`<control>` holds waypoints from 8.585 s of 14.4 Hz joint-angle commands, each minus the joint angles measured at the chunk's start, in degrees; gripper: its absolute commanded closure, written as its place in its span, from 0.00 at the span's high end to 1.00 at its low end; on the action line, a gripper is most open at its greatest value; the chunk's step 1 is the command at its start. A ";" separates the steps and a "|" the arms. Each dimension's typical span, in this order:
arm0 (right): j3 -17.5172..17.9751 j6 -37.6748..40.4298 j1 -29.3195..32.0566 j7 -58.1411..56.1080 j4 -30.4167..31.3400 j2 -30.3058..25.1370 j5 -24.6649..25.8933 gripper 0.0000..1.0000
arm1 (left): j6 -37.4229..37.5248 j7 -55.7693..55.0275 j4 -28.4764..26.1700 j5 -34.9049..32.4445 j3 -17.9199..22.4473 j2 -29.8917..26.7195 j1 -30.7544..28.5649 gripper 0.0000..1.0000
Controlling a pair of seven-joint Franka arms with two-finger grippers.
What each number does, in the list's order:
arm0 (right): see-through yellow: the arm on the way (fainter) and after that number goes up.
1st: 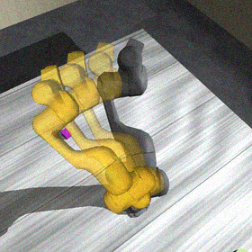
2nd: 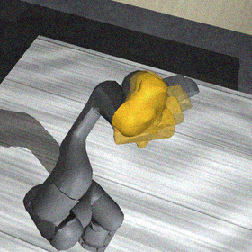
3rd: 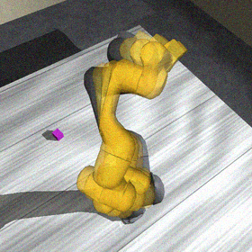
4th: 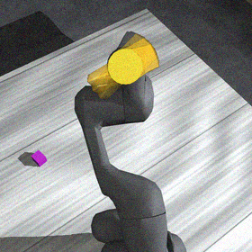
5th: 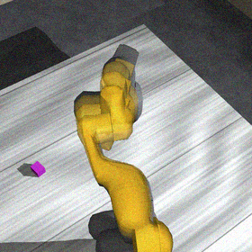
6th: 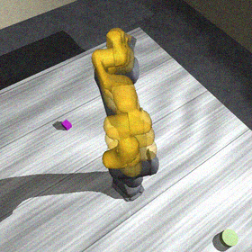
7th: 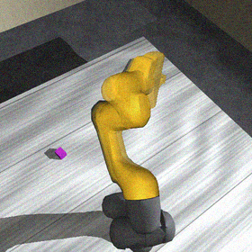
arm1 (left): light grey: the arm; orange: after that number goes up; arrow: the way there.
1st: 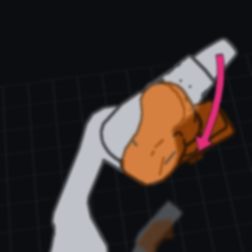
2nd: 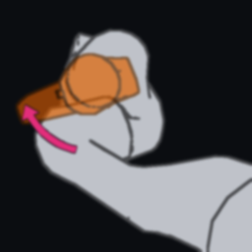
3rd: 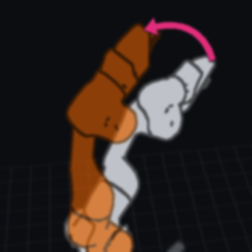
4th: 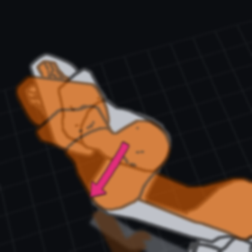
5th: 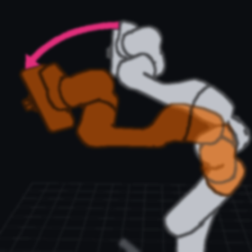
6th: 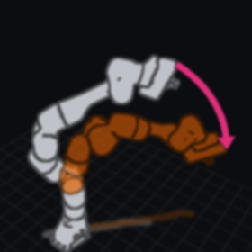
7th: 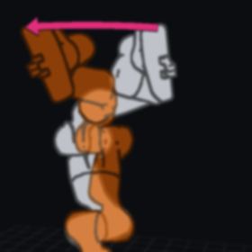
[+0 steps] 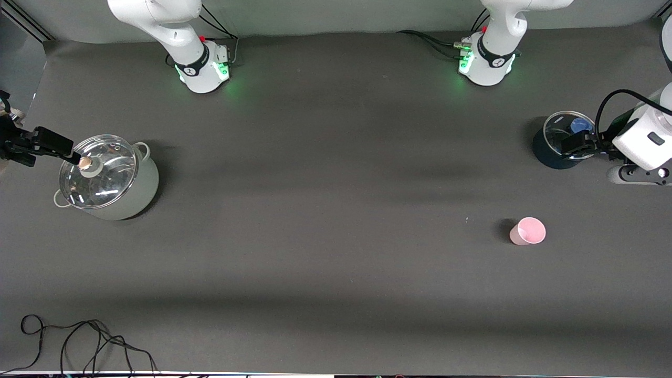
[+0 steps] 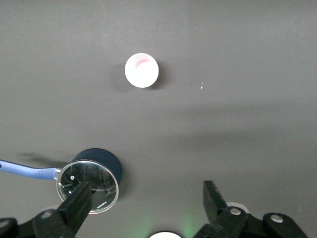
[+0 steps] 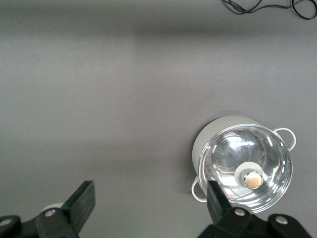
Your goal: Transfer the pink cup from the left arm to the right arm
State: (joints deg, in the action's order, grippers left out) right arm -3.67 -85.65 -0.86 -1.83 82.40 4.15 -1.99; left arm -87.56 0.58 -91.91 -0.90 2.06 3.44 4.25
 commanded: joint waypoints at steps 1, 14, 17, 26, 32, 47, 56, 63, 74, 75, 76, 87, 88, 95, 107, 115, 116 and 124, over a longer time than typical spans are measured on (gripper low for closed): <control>-0.37 1.01 0.07 0.25 -1.11 0.51 -1.09 1.00 | -1.12 0.65 -0.81 0.02 0.66 -0.54 0.67 1.00; -2.04 1.01 -0.28 -0.01 -1.10 0.43 -1.26 1.00 | -1.56 -1.63 -1.08 0.99 0.66 -0.54 0.85 1.00; -1.95 1.01 -0.28 0.25 -1.19 0.51 -1.18 1.00 | -2.34 -0.24 -0.73 0.99 0.57 0.07 0.59 1.00; -2.13 1.01 -0.37 -0.02 -1.02 0.78 -1.18 1.00 | -11.40 42.00 -0.37 6.68 0.84 2.61 -7.13 1.00; -2.04 0.84 -0.20 -0.10 -1.37 0.86 -1.00 1.00 | -12.11 72.16 -0.37 23.81 0.84 10.87 -19.70 1.00; -2.92 1.28 -0.28 -1.25 -0.49 1.57 -0.56 1.00 | -8.77 127.98 -2.04 49.49 0.49 35.22 -37.91 1.00; -2.92 1.80 -0.37 -0.45 -0.40 1.83 -0.65 1.00 | -12.79 148.83 -6.43 66.37 0.14 43.93 -36.16 1.00; -3.01 2.15 -0.28 -0.28 -0.40 1.74 -0.65 1.00 | -19.04 149.01 -10.65 71.21 -4.96 44.11 -34.92 1.00; -3.44 2.24 -0.28 -0.19 -0.23 1.66 -0.83 1.00 | -21.51 149.10 -11.89 76.84 -5.93 44.72 -31.15 1.00; -3.36 2.24 -0.19 -0.28 -0.31 1.74 -0.83 1.00 | -21.95 148.93 -11.89 76.84 -5.93 44.72 -30.88 1.00; -3.44 2.24 -0.19 -0.28 -0.31 1.74 -0.83 1.00 | -22.12 148.92 -11.89 76.84 -5.93 44.98 -30.88 1.00; -3.45 2.33 -0.28 -0.19 -0.14 1.66 -0.91 1.00 | -23.79 143.23 -11.36 76.93 -6.02 43.15 -28.69 0.37; -3.45 2.59 -0.28 -0.19 -0.14 1.66 -1.00 1.00 | -24.41 141.30 -11.36 76.93 -6.02 41.92 -27.99 0.36; -3.27 4.52 -0.90 19.62 -0.31 1.65 -6.00 1.00 | -32.48 117.48 -15.92 78.93 -6.10 26.99 -14.47 0.36; -2.74 4.53 -13.09 75.72 -0.84 5.17 -19.02 1.00 | -54.26 108.06 -23.84 94.42 -7.16 12.64 13.75 0.37; -2.83 3.91 -29.88 88.30 -7.50 9.11 -19.46 0.99 | -75.27 105.77 -18.57 97.05 -20.50 10.97 17.19 0.38; -2.83 3.91 -31.47 89.88 -9.61 11.13 -19.20 0.99 | -77.47 104.55 -18.04 97.05 -22.52 10.62 17.19 0.38; -2.48 -3.54 -35.09 90.42 -15.52 17.47 -19.11 0.99 | -84.00 101.81 -16.63 96.97 -28.34 10.09 17.37 0.38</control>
State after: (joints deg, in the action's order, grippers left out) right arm -5.78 -87.63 -35.69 87.86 69.42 20.27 -20.51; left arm -170.74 103.00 -108.84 95.11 -26.34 14.18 21.39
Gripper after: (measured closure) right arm 0.004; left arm 0.348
